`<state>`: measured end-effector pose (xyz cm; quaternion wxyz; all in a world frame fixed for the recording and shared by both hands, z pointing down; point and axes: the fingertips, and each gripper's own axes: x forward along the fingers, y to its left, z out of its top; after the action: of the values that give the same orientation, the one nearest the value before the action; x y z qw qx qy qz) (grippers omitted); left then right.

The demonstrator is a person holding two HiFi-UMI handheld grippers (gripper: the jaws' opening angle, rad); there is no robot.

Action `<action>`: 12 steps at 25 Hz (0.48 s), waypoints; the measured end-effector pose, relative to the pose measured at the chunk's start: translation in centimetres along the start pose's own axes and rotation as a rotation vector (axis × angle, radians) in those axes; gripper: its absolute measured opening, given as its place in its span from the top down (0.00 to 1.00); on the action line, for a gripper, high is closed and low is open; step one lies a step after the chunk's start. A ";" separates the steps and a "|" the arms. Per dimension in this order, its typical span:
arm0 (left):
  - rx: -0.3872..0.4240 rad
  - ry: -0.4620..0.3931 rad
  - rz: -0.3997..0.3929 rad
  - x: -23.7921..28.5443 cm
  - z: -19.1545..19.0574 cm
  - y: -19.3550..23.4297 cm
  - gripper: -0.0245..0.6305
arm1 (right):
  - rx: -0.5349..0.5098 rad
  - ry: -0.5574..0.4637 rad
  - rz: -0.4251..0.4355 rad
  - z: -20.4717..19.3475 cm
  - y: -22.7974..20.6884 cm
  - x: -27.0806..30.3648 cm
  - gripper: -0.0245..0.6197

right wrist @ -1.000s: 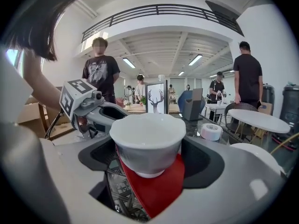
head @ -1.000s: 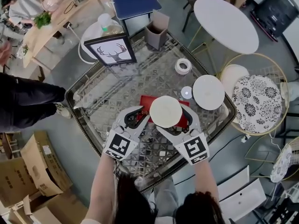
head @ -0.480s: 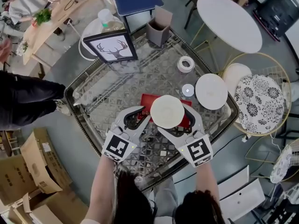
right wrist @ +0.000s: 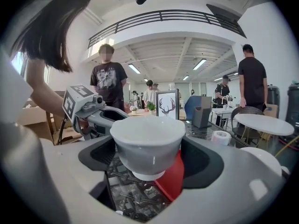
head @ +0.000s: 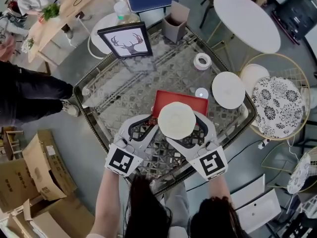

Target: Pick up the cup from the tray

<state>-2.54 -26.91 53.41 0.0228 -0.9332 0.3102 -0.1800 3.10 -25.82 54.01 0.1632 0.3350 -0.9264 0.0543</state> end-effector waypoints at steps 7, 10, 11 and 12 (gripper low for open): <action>-0.029 -0.003 0.029 -4.2 -0.6 -1.9 0.82 | -0.012 0.008 0.031 0.4 4.4 -0.9 0.25; -0.041 0.006 0.032 -5.8 -1.2 -2.8 0.82 | -0.004 0.013 0.034 0.2 6.2 -1.3 0.25; -0.045 0.009 0.032 -6.2 -1.5 -3.0 0.82 | -0.003 0.016 0.035 0.0 6.7 -1.4 0.25; -0.047 0.011 0.031 -6.5 -1.7 -3.2 0.82 | -0.005 0.017 0.035 -0.1 7.1 -1.4 0.25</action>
<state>-6.12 -20.36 53.40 0.0022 -0.9277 0.3286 -0.1773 -0.38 -19.44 53.73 0.1711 0.3179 -0.9308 0.0576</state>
